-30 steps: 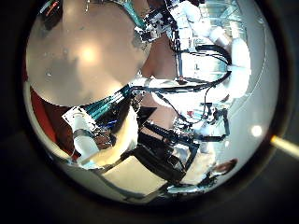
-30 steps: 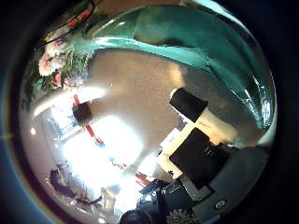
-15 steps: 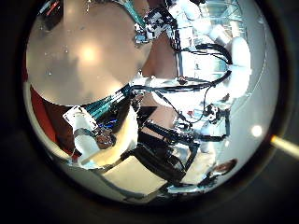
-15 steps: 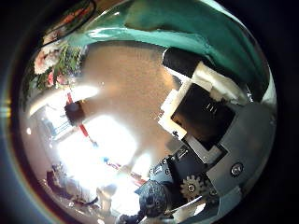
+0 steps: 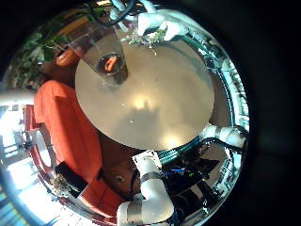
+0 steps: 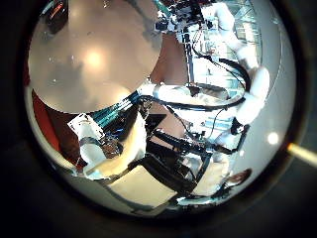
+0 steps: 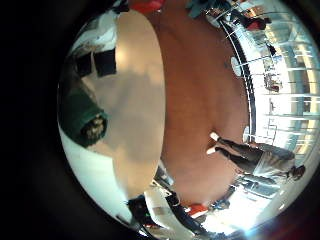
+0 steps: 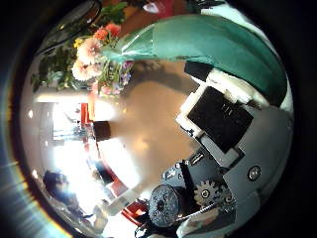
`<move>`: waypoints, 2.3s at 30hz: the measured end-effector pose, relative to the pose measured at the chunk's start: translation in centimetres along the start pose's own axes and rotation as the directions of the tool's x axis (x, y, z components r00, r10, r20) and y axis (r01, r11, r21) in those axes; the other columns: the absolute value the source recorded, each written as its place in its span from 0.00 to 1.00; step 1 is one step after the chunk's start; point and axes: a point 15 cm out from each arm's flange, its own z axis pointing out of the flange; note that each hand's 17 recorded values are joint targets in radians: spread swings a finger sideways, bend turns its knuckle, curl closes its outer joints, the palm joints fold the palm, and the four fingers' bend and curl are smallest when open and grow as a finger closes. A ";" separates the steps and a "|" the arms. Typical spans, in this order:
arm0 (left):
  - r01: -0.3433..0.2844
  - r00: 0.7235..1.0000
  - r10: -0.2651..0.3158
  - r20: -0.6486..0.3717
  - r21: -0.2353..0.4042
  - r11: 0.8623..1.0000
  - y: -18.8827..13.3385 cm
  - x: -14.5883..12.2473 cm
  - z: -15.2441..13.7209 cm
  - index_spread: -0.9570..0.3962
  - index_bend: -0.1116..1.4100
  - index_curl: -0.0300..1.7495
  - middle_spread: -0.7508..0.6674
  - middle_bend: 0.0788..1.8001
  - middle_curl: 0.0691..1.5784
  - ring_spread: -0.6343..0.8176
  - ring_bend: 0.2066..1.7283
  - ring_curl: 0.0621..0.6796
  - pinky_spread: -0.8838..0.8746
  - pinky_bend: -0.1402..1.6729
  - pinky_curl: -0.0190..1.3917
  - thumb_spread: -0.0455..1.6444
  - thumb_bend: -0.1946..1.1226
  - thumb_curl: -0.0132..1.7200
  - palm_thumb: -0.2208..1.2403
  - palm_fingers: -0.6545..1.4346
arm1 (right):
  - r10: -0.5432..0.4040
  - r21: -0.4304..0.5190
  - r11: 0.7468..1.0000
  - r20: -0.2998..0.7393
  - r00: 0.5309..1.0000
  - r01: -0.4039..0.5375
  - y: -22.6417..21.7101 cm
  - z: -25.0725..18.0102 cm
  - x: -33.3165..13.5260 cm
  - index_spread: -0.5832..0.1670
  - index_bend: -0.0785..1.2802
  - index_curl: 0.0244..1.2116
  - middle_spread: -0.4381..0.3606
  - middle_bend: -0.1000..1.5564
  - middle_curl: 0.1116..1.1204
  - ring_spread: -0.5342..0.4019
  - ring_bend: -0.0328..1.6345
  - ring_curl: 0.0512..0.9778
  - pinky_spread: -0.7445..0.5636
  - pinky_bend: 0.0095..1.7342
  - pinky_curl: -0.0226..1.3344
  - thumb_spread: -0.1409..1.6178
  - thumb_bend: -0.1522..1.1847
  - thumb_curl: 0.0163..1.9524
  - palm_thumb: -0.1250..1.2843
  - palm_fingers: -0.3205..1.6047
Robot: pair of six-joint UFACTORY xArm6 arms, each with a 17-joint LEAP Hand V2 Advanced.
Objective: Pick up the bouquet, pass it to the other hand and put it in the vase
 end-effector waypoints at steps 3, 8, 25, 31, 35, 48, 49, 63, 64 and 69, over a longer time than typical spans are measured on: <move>-0.001 1.000 0.002 -0.012 0.016 1.000 -0.3 0.4 -0.5 0.78 0.19 0.20 0.81 0.07 0.18 0.81 0.15 0.23 0.79 0.19 0.24 0.68 0.13 0.20 0.43 0.37 | -0.030 0.050 0.998 0.108 0.994 0.025 0.2 -2.4 -2.0 0.39 0.88 0.78 0.34 0.87 0.73 0.35 0.89 0.69 0.42 0.79 0.55 0.56 0.16 0.41 0.91 0.75; 0.017 0.999 -0.014 -0.049 0.055 0.998 -0.8 0.5 -1.6 0.78 0.19 0.20 0.80 0.07 0.18 0.81 0.15 0.23 0.79 0.18 0.24 0.68 0.13 0.20 0.42 0.38 | -0.008 0.102 0.994 0.338 0.941 -0.029 1.4 -6.5 -3.1 0.42 0.90 0.78 0.36 0.88 0.73 0.36 0.90 0.70 0.42 0.78 0.57 0.56 0.16 0.44 0.91 0.75; 0.022 0.916 0.072 -0.394 0.229 0.973 -4.7 6.6 -5.7 0.82 0.18 0.20 0.78 0.07 0.18 0.79 0.18 0.25 0.77 0.20 0.24 0.68 0.13 0.19 0.38 0.39 | -0.155 0.151 0.988 0.940 0.303 0.037 5.6 -18.1 -8.1 0.46 0.91 0.76 0.38 0.89 0.71 0.37 0.91 0.70 0.43 0.74 0.64 0.55 0.14 0.54 0.90 0.75; 0.044 0.828 0.159 -0.538 0.345 0.937 -6.4 7.7 -8.5 0.83 0.17 0.19 0.79 0.07 0.18 0.79 0.20 0.26 0.77 0.21 0.25 0.67 0.12 0.19 0.33 0.39 | -0.192 0.160 0.974 0.959 0.207 0.162 7.3 -18.4 -11.6 0.47 0.92 0.76 0.38 0.89 0.70 0.37 0.91 0.70 0.43 0.73 0.67 0.55 0.14 0.57 0.90 0.75; 0.067 0.728 0.219 -0.650 0.385 0.921 -7.7 8.8 -10.0 0.83 0.17 0.18 0.79 0.08 0.18 0.78 0.22 0.26 0.77 0.21 0.25 0.65 0.12 0.19 0.32 0.39 | -0.179 0.139 0.963 0.970 0.165 0.229 8.6 -17.7 -13.9 0.47 0.92 0.76 0.38 0.89 0.70 0.37 0.91 0.70 0.43 0.72 0.68 0.55 0.13 0.58 0.89 0.75; 0.114 0.479 0.315 -0.819 0.414 0.903 -9.5 8.5 -13.4 0.85 0.17 0.18 0.81 0.08 0.19 0.79 0.24 0.25 0.77 0.23 0.25 0.61 0.13 0.20 0.35 0.38 | -0.065 0.030 0.891 0.996 0.061 0.452 14.5 -14.3 -21.3 0.47 0.93 0.75 0.38 0.89 0.69 0.37 0.90 0.70 0.43 0.70 0.72 0.55 0.12 0.63 0.89 0.75; 0.108 0.476 0.315 -0.821 0.410 0.906 -9.6 8.6 -13.3 0.85 0.17 0.17 0.82 0.08 0.19 0.79 0.25 0.26 0.78 0.23 0.25 0.61 0.13 0.20 0.35 0.38 | -0.063 0.028 0.884 0.996 0.058 0.466 14.9 -14.2 -21.7 0.48 0.93 0.75 0.38 0.89 0.69 0.37 0.90 0.70 0.43 0.70 0.72 0.55 0.12 0.63 0.89 0.75; 0.023 0.357 0.292 -0.887 0.321 0.947 -11.2 12.7 -13.3 0.72 0.16 0.13 0.50 0.36 0.32 0.34 0.52 0.44 0.46 0.46 0.35 0.60 0.18 0.23 0.50 0.79 | -0.060 -0.034 0.828 0.987 0.148 0.560 16.8 -11.3 -24.0 0.48 0.93 0.75 0.38 0.89 0.69 0.37 0.90 0.70 0.42 0.69 0.75 0.56 0.11 0.66 0.89 0.75; 0.018 0.348 0.276 -0.896 0.301 0.954 -11.1 12.9 -13.2 0.70 0.17 0.13 0.46 0.38 0.33 0.30 0.55 0.46 0.42 0.50 0.37 0.60 0.19 0.24 0.54 0.82 | -0.063 -0.041 0.828 0.984 0.166 0.559 16.7 -10.9 -23.8 0.48 0.93 0.75 0.38 0.89 0.69 0.37 0.90 0.70 0.42 0.69 0.75 0.56 0.11 0.66 0.89 0.75; -0.003 0.230 0.253 -0.940 0.260 0.966 -10.3 14.1 -14.5 0.55 0.35 0.17 0.33 0.49 0.44 0.19 0.73 0.69 0.32 0.66 0.50 0.60 0.29 0.31 0.76 0.89 | -0.064 -0.053 0.848 0.977 0.201 0.528 16.1 -9.7 -23.6 0.48 0.93 0.75 0.38 0.90 0.70 0.37 0.90 0.71 0.41 0.69 0.76 0.57 0.09 0.67 0.85 0.74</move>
